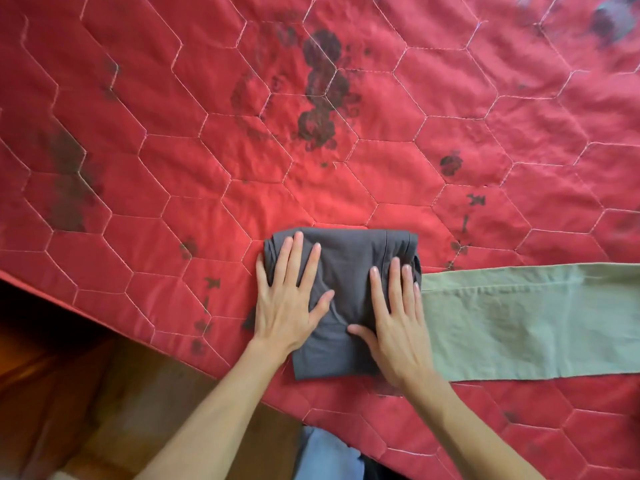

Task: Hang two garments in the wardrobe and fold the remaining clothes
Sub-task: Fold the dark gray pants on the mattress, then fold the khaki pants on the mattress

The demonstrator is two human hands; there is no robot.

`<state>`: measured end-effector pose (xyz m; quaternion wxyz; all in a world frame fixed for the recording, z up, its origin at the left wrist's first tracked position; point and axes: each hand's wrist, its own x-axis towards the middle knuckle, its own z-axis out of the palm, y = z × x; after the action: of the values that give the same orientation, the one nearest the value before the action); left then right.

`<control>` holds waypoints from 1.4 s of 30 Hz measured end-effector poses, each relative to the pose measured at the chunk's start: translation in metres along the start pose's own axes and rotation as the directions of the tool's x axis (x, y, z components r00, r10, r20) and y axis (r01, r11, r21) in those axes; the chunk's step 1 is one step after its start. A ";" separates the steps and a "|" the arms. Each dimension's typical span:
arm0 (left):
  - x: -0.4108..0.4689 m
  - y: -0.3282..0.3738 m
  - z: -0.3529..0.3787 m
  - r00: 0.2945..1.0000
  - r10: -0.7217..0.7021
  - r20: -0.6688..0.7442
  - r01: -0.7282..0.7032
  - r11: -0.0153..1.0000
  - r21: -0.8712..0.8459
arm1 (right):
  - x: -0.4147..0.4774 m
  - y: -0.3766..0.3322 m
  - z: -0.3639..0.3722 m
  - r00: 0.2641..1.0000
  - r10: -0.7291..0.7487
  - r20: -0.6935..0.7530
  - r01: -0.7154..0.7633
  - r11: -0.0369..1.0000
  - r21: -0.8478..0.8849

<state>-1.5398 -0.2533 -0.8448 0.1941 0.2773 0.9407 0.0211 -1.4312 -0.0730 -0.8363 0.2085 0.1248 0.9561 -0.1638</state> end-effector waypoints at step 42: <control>-0.007 0.297 -0.086 0.970 0.218 0.103 -0.184 0.946 -0.268 | -0.152 0.231 -0.160 0.975 0.158 -0.154 -0.136 0.980 0.142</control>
<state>-1.4144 -0.0003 -0.7194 0.2868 0.3452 0.8820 0.1437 -1.2835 0.1705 -0.6926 0.1317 0.2217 0.9454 -0.1994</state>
